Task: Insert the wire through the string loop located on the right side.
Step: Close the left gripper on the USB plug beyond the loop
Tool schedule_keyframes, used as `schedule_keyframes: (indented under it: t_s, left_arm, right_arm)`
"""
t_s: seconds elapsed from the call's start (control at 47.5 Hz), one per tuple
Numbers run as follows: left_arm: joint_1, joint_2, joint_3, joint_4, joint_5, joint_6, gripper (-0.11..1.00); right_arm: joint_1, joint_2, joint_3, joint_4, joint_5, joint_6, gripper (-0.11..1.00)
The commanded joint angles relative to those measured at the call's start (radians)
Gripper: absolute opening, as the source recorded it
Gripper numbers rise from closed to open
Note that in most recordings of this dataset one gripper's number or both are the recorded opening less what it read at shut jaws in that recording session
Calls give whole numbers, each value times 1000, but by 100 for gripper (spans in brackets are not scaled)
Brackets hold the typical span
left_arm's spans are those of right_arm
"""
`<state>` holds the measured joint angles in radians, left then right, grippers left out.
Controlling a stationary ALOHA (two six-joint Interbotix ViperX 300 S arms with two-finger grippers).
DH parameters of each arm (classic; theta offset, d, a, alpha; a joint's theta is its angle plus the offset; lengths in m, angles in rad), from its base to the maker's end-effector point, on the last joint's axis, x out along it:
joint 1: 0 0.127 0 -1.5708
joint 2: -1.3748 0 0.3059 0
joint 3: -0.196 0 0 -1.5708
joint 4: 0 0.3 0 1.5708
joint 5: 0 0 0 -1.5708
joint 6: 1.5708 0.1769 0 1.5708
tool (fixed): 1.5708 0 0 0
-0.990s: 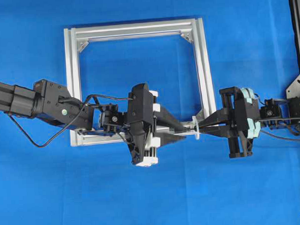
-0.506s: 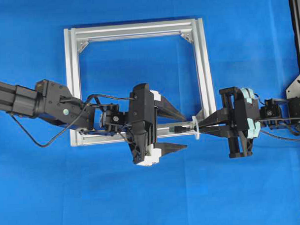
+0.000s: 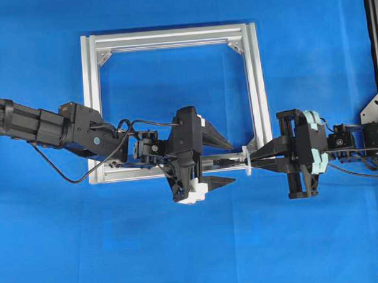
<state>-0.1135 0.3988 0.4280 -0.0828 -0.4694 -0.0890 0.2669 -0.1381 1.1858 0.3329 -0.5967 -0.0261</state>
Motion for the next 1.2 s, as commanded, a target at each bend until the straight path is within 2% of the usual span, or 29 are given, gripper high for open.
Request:
schedule_keyframes:
  t_s: [0.0,1.18]
  left_arm:
    - [2,-17,-15,2,-5,-2,92]
    - [2,-14,-12,2,14,-2,91]
  right_arm:
    - [-2,-6,-12,2,-6,-2,-3]
    - [-3,-6,-14,2,-2,-2,-3]
